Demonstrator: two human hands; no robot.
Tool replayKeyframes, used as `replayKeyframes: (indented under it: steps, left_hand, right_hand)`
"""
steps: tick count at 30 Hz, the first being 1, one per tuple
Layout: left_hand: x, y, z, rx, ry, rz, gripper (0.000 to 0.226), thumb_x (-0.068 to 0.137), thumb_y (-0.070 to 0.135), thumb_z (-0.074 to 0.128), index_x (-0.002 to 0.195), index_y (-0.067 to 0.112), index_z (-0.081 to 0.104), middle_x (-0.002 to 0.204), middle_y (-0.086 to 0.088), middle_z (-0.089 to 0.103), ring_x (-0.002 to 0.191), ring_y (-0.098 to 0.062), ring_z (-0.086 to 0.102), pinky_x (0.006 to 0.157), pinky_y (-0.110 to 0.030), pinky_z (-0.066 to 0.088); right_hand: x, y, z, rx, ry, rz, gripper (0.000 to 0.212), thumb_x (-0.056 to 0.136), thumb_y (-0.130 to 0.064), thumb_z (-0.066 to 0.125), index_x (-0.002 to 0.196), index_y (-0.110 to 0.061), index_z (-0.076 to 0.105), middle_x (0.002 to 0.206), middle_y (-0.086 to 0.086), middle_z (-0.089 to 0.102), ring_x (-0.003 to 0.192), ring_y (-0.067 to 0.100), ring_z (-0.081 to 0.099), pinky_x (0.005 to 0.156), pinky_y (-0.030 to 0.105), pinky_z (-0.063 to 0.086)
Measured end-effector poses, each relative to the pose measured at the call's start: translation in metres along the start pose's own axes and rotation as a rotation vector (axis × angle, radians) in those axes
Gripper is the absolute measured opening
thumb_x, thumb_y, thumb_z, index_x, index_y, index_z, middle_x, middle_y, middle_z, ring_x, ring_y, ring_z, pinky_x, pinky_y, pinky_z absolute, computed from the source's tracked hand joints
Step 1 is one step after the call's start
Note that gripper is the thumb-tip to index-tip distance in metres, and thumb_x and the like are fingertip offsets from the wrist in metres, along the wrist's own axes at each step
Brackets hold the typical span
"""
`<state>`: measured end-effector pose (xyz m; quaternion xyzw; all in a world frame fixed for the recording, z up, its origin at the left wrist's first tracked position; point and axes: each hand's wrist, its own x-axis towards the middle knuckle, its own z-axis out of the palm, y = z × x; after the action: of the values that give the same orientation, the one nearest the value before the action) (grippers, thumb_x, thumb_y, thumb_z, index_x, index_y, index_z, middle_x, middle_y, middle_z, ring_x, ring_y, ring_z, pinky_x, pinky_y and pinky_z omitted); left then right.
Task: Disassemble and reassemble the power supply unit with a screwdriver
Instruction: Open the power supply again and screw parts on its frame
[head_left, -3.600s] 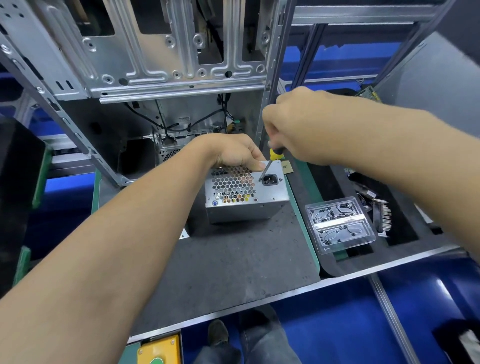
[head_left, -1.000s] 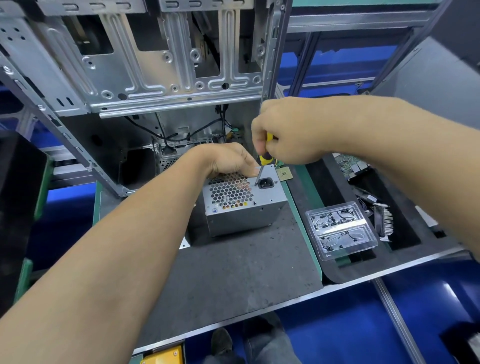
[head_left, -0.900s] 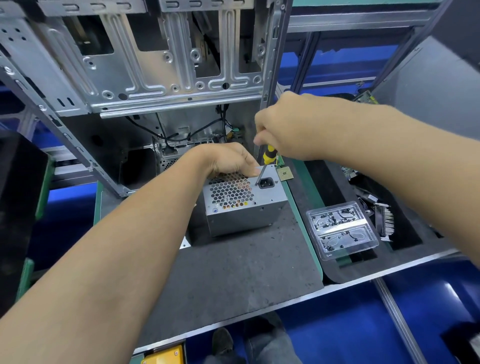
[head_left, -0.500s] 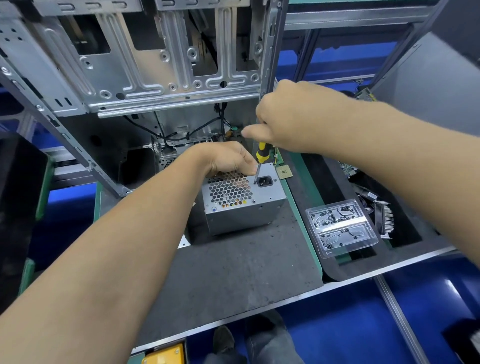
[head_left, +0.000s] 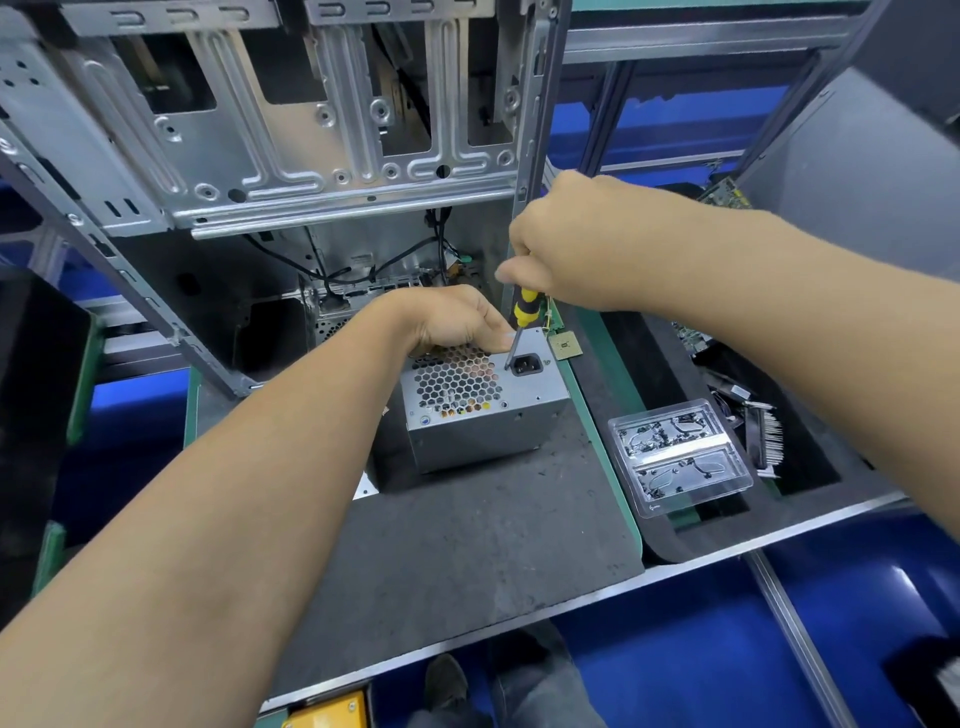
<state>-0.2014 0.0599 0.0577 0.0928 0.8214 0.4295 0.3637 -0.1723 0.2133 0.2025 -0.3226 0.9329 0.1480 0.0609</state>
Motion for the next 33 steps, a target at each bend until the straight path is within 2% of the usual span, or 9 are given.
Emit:
replayKeyframes:
  steps: [6,8,13,16,18,23,26,29,33]
  left_hand:
    - [-0.001,0.000,0.001,-0.020,-0.005,0.008,0.031,0.097,0.011,0.060,0.073,0.024,0.074,0.048,0.016,0.055,0.046,0.008,0.051,0.101,-0.045,0.039]
    - [0.001,-0.001,-0.001,-0.010,0.004,0.009,0.045,0.097,0.013,0.061,0.060,0.034,0.078,0.052,0.020,0.060,0.046,0.009,0.052,0.087,-0.033,0.037]
    - [-0.001,-0.002,0.000,0.059,0.017,-0.010,0.039,0.098,0.017,0.061,0.060,0.020,0.069,0.044,0.020,0.055,0.043,0.003,0.049,0.050,-0.011,0.037]
    - [0.000,0.001,0.000,0.063,0.020,-0.013,0.029,0.098,0.017,0.061,0.070,0.018,0.070,0.055,0.008,0.063,0.053,-0.018,0.052,0.068,-0.036,0.046]
    - [0.001,-0.001,-0.002,0.048,0.042,-0.009,0.026,0.095,0.015,0.064,0.076,0.024,0.079,0.065,0.015,0.066,0.060,-0.002,0.056,0.079,-0.026,0.045]
    - [0.004,-0.005,-0.002,0.047,0.017,0.016,0.049,0.096,0.015,0.063,0.052,0.037,0.073,0.051,0.022,0.059,0.047,0.009,0.051,0.054,-0.011,0.036]
    - [0.004,-0.002,-0.002,0.060,0.009,-0.004,0.053,0.098,0.020,0.061,0.048,0.033,0.070,0.044,0.023,0.053,0.041,0.009,0.046,0.056,-0.016,0.029]
    - [0.005,-0.002,-0.001,0.085,-0.012,-0.020,0.047,0.100,0.022,0.059,0.055,0.026,0.072,0.050,0.023,0.056,0.050,0.008,0.049,0.064,-0.021,0.035]
    - [0.008,-0.006,-0.002,0.054,0.071,-0.012,0.033,0.094,0.015,0.067,0.064,0.024,0.074,0.065,0.019,0.065,0.071,-0.001,0.057,0.079,-0.022,0.043]
  right_hand:
    - [-0.007,0.007,0.001,0.240,-0.121,-0.039,0.017,0.095,-0.035,0.055,0.103,-0.024,0.046,0.104,0.002,0.042,0.084,0.029,0.053,0.078,0.045,0.049]
    - [-0.008,0.008,-0.002,0.269,-0.155,-0.093,0.014,0.092,-0.021,0.058,0.101,-0.029,0.051,0.106,-0.002,0.043,0.093,0.026,0.055,0.083,0.046,0.050]
    - [-0.001,-0.001,0.003,0.121,0.006,-0.055,0.026,0.098,-0.039,0.052,0.094,-0.015,0.058,0.076,0.004,0.041,0.082,0.033,0.051,0.061,0.034,0.037]
    - [0.000,-0.003,0.007,0.137,0.037,0.036,0.044,0.096,-0.056,0.047,0.095,-0.013,0.054,0.071,0.002,0.028,0.077,0.031,0.045,0.064,0.035,0.035]
    - [-0.002,0.001,0.004,0.183,-0.055,0.026,0.041,0.092,-0.058,0.053,0.098,-0.018,0.047,0.077,-0.001,0.032,0.079,0.031,0.048,0.068,0.038,0.042]
    - [-0.004,0.007,-0.002,0.302,-0.080,-0.100,0.005,0.092,-0.029,0.063,0.091,-0.029,0.058,0.087,-0.006,0.047,0.093,0.027,0.058,0.075,0.042,0.052]
    - [-0.003,0.000,-0.002,0.197,-0.013,-0.050,0.033,0.097,-0.045,0.055,0.076,-0.020,0.050,0.074,0.000,0.035,0.071,0.030,0.053,0.053,0.033,0.034]
    - [-0.003,-0.007,-0.001,0.116,-0.009,0.014,0.053,0.094,-0.063,0.045,0.075,-0.015,0.040,0.074,0.003,0.031,0.060,0.023,0.037,0.061,0.036,0.035]
    - [-0.002,-0.004,-0.011,0.205,-0.147,-0.105,0.015,0.093,-0.031,0.058,0.100,-0.024,0.047,0.098,-0.003,0.044,0.091,0.026,0.054,0.078,0.040,0.049]
